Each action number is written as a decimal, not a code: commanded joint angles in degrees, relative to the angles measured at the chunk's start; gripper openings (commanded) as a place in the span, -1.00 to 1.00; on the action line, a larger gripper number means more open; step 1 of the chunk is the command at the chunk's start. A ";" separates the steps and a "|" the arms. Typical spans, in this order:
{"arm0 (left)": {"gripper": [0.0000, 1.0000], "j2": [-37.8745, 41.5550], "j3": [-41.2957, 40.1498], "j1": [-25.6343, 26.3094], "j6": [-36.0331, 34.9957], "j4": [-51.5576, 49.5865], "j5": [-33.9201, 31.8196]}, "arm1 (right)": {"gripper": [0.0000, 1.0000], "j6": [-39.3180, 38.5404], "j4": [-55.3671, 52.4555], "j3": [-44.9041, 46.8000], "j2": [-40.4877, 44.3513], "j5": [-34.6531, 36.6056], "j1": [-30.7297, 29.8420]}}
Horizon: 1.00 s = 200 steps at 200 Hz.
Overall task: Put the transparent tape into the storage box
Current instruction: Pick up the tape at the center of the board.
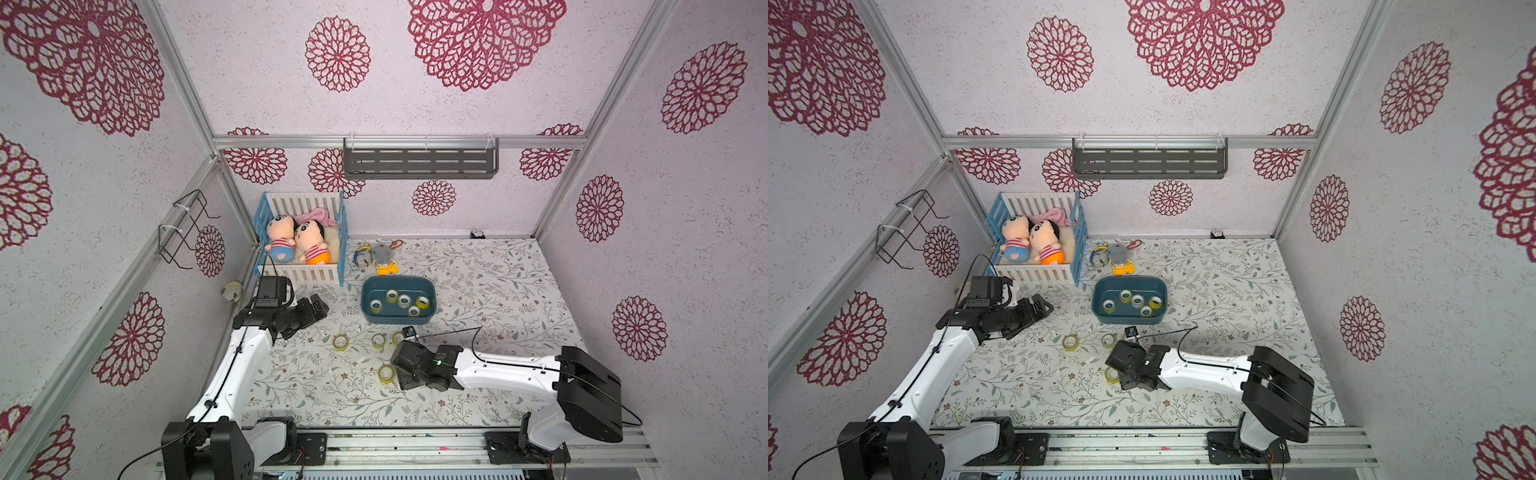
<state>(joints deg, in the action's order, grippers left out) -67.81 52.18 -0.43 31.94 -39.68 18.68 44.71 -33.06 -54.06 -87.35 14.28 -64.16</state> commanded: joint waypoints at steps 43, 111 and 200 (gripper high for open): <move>0.95 2.12 -1.58 6.93 0.71 4.38 3.68 | 0.37 -2.84 5.08 1.21 11.93 -0.57 3.21; 0.95 1.84 -0.04 11.41 -0.60 1.24 -2.69 | 0.35 -5.67 5.03 1.93 6.00 -3.38 5.58; 0.95 2.16 0.02 11.41 -0.87 0.92 -4.12 | 0.14 -15.96 3.80 -6.93 -7.80 -4.33 9.84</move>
<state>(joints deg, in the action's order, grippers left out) -66.35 51.07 10.90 31.97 -38.48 15.49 31.70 -29.67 -59.20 -93.97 10.66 -54.63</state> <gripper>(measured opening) 0.973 0.592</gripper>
